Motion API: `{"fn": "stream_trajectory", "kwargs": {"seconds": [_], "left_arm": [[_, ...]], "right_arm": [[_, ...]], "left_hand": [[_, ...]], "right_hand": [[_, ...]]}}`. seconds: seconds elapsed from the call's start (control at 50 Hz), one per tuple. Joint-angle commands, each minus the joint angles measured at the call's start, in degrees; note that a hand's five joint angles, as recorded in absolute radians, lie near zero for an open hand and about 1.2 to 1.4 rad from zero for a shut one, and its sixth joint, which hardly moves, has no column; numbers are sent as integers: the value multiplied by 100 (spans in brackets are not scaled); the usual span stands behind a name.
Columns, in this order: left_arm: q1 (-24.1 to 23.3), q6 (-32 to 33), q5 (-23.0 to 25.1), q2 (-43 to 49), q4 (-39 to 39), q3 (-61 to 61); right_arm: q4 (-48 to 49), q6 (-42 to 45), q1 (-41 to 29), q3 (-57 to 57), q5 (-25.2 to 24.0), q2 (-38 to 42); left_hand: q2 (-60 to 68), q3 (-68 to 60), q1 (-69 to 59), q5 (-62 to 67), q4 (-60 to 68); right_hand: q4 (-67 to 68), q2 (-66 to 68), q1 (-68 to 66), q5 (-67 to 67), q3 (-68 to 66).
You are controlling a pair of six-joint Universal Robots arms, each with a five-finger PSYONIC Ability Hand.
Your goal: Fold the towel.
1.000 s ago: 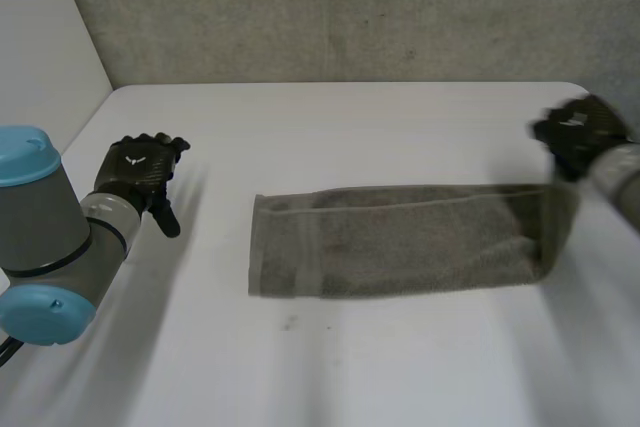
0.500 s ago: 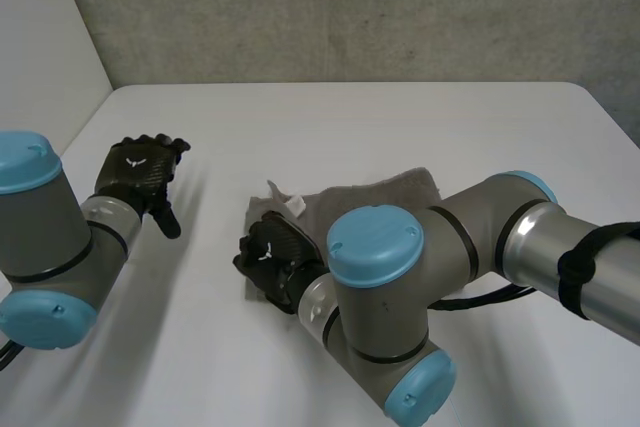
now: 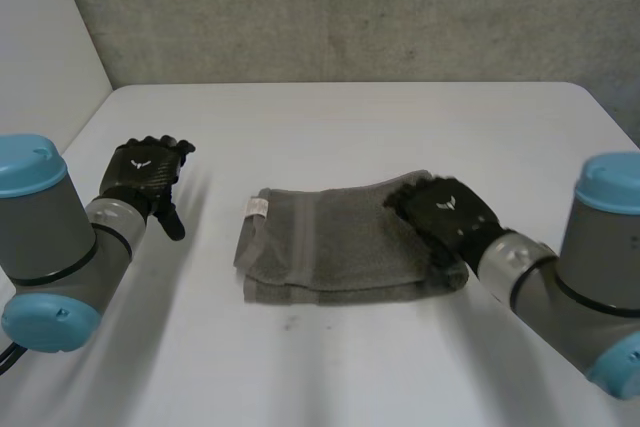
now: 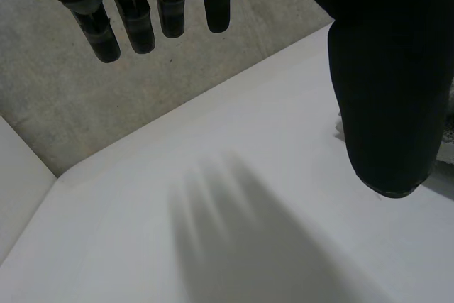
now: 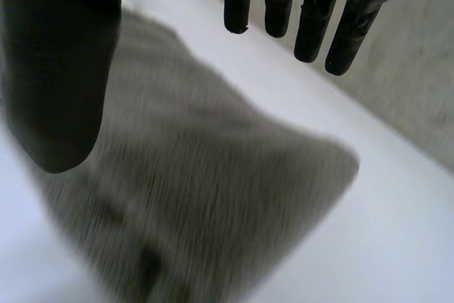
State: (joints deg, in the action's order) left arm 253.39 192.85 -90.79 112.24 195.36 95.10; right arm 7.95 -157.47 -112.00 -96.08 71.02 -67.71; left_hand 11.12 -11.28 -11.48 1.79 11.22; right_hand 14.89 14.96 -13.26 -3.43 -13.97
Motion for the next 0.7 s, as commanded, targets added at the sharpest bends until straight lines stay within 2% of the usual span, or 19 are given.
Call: {"fn": "stream_trajectory", "kwargs": {"seconds": [0.02,0.04,0.06,0.08,0.12,0.26,0.3,0.32,0.34,0.36,0.4,0.42,0.46,0.48,0.52,0.64,0.66,0.68,0.7], "left_arm": [[-17,7,-9,35,37,0],[-26,7,-9,35,37,9],[-26,7,-9,35,37,9],[-26,7,-9,35,37,9],[-70,7,-9,35,37,18],[-105,7,-18,0,55,70],[-105,7,-18,-18,55,70],[-105,7,-18,-18,55,70],[-105,16,-18,-27,55,70],[-105,16,-18,-27,55,70],[-105,16,-18,-36,55,70],[-105,16,-18,-36,55,70],[-105,16,-26,-70,46,70],[-105,16,-26,-71,46,70],[-105,7,-44,-141,46,70],[-105,-2,-53,-176,28,44],[-114,-11,-53,-176,11,9],[-114,-11,-44,-194,-15,-43],[-114,-11,-44,-194,-15,-44]], "right_arm": [[215,673,731,-675,-246,205],[216,674,732,-676,-246,206],[312,752,775,-684,-238,276],[313,753,776,-684,-238,276],[418,893,811,-606,-185,364],[559,1026,723,-104,-185,171],[472,1087,278,455,-167,74],[471,1087,275,458,-167,74],[419,1113,-204,824,-150,144],[418,1114,-208,827,-150,144],[252,1140,-1223,1588,-167,625],[251,1140,-1228,1592,-167,628],[-177,1262,-1998,2274,-158,1214],[-179,1263,-2001,2278,-158,1217],[-800,1682,-2518,2715,-167,1733],[-1375,2564,-2810,2893,-106,2148],[-1322,2633,-2801,2875,-10,2096],[-1191,2521,-2775,2849,122,1991],[-1190,2520,-2775,2849,123,1990]], "left_hand": [[77,-62,-42,11,68],[77,-62,-42,11,68],[77,-62,-42,11,68],[77,-62,-42,11,68],[77,-62,-42,11,68],[77,-62,-42,11,68],[77,-62,-42,11,68],[77,-62,-42,11,68],[61,-46,-25,-6,51],[60,-45,-25,-6,51],[44,-29,-8,-23,34],[44,-29,-8,-23,34],[44,-29,-8,-23,34],[44,-29,-8,-23,34],[43,-28,-8,-23,34],[44,-29,-8,-23,34],[44,-29,-8,-23,34],[44,-29,-8,-23,34],[44,-29,-8,-23,34]], "right_hand": [[734,727,-897,-880,-826],[747,740,-910,-893,-839],[2412,2405,-2576,-2559,-2504],[2429,2422,-2593,-2575,-2521],[6346,6338,-6509,-6492,-6438],[6511,6504,-6674,-6657,-6603],[6511,6504,-6674,-6657,-6603],[6511,6504,-6674,-6657,-6603],[6511,6504,-6674,-6657,-6603],[6511,6504,-6674,-6657,-6603],[6511,6504,-6674,-6657,-6603],[6511,6504,-6674,-6657,-6603],[6511,6504,-6674,-6657,-6603],[6511,6504,-6674,-6657,-6603],[6511,6504,-6674,-6657,-6603],[6511,6504,-6674,-6657,-6603],[4335,4328,-4499,-4482,-4427],[500,493,-663,-646,-592],[462,454,-625,-608,-554]]}}
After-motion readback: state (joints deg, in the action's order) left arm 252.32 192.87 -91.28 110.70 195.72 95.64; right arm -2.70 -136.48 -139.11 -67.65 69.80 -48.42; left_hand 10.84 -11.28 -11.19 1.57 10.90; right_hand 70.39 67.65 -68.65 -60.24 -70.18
